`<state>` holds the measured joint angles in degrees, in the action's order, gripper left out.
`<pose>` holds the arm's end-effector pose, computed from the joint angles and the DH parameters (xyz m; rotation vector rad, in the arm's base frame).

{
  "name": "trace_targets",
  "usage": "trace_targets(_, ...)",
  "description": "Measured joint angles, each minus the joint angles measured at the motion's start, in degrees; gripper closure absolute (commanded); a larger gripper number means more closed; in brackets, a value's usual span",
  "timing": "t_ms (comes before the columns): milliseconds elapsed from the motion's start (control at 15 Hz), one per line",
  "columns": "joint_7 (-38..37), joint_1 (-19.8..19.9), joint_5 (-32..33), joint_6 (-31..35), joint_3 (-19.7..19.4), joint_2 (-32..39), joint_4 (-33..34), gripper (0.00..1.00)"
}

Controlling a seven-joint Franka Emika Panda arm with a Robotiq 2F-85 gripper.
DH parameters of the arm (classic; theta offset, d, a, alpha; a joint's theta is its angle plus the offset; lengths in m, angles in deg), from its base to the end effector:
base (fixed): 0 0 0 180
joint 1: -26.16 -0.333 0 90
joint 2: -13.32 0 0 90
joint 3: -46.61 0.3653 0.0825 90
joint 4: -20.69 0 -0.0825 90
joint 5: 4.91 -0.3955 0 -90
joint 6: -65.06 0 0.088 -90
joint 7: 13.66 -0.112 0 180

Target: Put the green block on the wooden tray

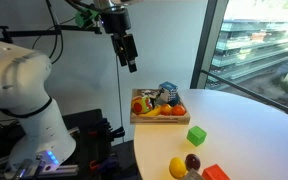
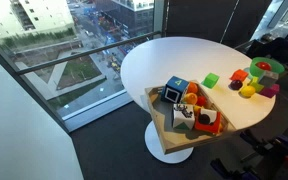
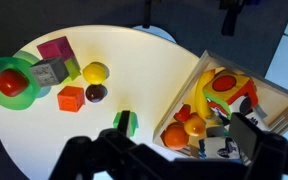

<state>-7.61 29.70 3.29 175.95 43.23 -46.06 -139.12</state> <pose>0.2359 -0.0410 0.5052 3.0246 0.0725 0.2623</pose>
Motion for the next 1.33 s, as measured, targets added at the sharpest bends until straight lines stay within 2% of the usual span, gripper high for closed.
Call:
trace_targets(733,-0.79,0.16,0.00,0.14,-0.07,1.44,0.36,0.00)
trace_targets(1333,-1.57,2.49,-0.01,2.87,-2.53,9.35,3.06,0.00)
